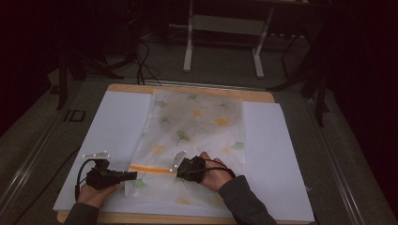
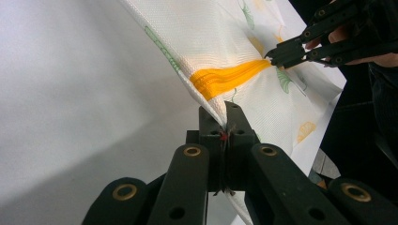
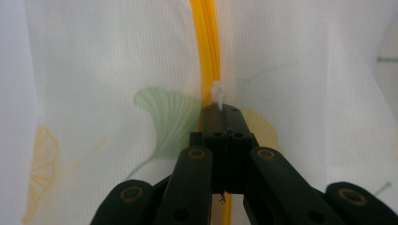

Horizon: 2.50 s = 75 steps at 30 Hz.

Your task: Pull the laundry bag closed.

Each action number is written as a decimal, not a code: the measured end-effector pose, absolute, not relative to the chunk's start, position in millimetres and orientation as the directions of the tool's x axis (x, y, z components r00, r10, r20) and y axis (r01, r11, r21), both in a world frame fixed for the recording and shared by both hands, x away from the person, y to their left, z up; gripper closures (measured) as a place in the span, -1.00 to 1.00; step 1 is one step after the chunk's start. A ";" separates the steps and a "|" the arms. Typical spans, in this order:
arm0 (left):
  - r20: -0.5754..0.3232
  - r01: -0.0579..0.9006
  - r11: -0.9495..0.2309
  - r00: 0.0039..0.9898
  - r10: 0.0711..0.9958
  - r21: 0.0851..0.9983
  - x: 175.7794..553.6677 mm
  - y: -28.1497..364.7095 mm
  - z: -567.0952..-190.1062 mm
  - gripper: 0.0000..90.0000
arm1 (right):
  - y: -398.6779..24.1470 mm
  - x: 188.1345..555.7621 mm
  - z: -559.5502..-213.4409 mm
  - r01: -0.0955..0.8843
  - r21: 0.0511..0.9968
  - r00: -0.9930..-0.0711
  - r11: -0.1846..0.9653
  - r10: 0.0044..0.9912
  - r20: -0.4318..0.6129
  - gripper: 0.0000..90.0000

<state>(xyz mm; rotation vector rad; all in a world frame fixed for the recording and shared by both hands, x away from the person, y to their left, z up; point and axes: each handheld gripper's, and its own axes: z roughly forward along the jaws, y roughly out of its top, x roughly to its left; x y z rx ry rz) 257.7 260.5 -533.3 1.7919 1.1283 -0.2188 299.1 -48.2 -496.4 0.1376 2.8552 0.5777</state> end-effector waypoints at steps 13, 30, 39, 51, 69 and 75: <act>-0.582 0.768 -0.096 0.554 0.596 0.633 257.3 261.3 -533.2 0.97 | -65.3 296.8 -495.8 0.061 0.379 -0.965 0.923 0.151 -0.213 1.00; -0.579 0.767 -0.100 0.556 0.596 0.634 257.2 262.6 -533.3 0.97 | -97.9 295.6 -496.8 0.113 0.387 -0.955 0.915 0.207 -0.211 1.00; -0.580 0.767 -0.099 0.556 0.596 0.634 257.0 262.6 -533.3 0.97 | -113.1 294.1 -498.0 0.133 0.390 -0.950 0.911 0.229 -0.211 1.00; -0.580 0.767 -0.096 0.554 0.597 0.634 256.6 263.3 -533.1 0.97 | -124.1 290.9 -499.9 0.154 0.391 -0.946 0.908 0.250 -0.208 1.00; -0.581 0.768 -0.094 0.552 0.598 0.633 256.3 263.8 -533.0 0.97 | -142.5 284.0 -497.8 0.169 0.392 -0.936 0.904 0.272 -0.225 1.00; -0.578 0.768 -0.098 0.553 0.600 0.633 255.8 263.3 -533.3 0.97 | -147.6 283.1 -497.9 0.176 0.388 -0.931 0.905 0.281 -0.231 1.00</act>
